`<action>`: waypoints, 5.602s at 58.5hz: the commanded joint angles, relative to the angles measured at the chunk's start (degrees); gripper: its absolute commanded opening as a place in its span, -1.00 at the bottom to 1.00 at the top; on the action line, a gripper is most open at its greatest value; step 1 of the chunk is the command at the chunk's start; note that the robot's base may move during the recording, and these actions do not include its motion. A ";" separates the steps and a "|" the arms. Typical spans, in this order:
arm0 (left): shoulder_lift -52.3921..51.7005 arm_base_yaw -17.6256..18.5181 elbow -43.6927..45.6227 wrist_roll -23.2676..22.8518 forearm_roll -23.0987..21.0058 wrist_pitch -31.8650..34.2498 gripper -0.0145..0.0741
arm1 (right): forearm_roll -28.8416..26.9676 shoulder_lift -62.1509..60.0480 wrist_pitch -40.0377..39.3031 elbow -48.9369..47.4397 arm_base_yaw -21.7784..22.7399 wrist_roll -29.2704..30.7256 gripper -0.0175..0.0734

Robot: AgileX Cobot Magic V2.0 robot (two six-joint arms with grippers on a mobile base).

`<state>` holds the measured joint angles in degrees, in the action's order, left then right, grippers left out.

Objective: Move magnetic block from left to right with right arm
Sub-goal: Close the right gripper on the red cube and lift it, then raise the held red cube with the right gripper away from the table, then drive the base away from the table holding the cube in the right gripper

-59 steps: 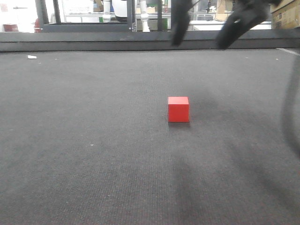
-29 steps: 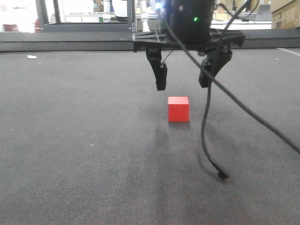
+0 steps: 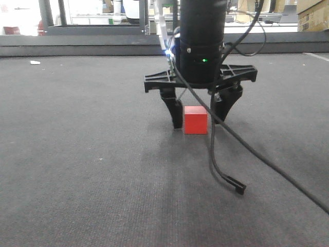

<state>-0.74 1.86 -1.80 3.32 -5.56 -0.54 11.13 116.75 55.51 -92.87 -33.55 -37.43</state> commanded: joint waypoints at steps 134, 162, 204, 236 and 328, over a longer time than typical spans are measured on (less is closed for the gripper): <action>-0.69 0.17 -0.62 -0.34 -0.27 5.17 -0.96 | -2.03 -107.54 -17.05 54.63 22.55 30.77 -0.13; -0.69 0.17 -0.62 -0.34 -0.27 5.17 -0.96 | -2.03 -107.54 -17.05 54.63 22.55 30.77 -0.13; -0.69 0.19 -0.62 -0.34 -0.27 5.06 -0.96 | -2.03 -107.47 -16.91 54.84 22.55 30.77 -0.13; -0.69 0.19 -0.62 -0.34 -0.27 5.06 -0.96 | -2.03 -107.47 -16.86 54.84 22.55 30.77 -0.13; -0.79 0.19 -0.62 -0.34 -0.27 5.06 -0.96 | -2.03 -107.47 -16.86 54.84 22.55 30.77 -0.13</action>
<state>-0.74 1.86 -1.80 3.32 -5.56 -0.54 8.38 8.40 43.61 -36.73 -11.30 -7.17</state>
